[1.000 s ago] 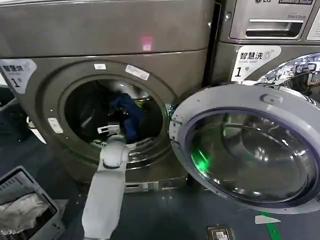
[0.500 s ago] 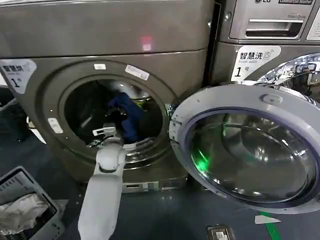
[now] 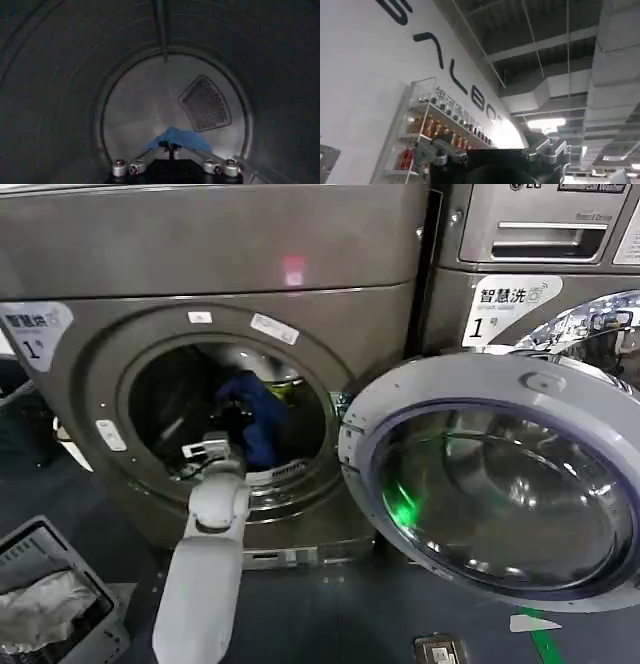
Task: Grasp the clothes from the dryer.
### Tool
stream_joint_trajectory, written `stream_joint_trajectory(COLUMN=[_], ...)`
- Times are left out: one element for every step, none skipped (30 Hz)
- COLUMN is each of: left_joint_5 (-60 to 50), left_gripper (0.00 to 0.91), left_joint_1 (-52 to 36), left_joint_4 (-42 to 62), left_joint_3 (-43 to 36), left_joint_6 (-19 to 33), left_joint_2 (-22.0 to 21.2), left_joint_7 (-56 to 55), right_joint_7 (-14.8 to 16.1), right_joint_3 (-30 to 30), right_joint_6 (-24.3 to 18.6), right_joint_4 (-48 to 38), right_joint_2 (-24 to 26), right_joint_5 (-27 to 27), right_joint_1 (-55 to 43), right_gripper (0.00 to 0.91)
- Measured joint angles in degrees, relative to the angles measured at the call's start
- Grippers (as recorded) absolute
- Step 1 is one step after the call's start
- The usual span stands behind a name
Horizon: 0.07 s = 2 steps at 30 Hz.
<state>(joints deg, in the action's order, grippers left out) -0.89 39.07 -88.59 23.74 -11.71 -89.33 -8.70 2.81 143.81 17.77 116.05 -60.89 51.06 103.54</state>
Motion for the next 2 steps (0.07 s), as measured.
stream_joint_trajectory(left_joint_5=[0.01,0.03], left_gripper=[0.0,0.0], left_joint_1=[-0.11,-0.17], left_joint_4=[0.0,0.0], left_joint_3=[0.0,0.01], left_joint_6=[-0.08,-0.12], left_joint_2=[0.0,0.0], left_joint_7=[0.05,0.07], right_joint_7=[-0.01,-0.01], right_joint_3=[0.13,0.23], right_joint_6=[0.01,0.03], right_joint_4=[-0.05,-0.14], right_joint_2=[0.0,0.01], right_joint_5=[0.0,0.0], right_joint_1=[0.01,0.02], right_gripper=[0.907,0.907])
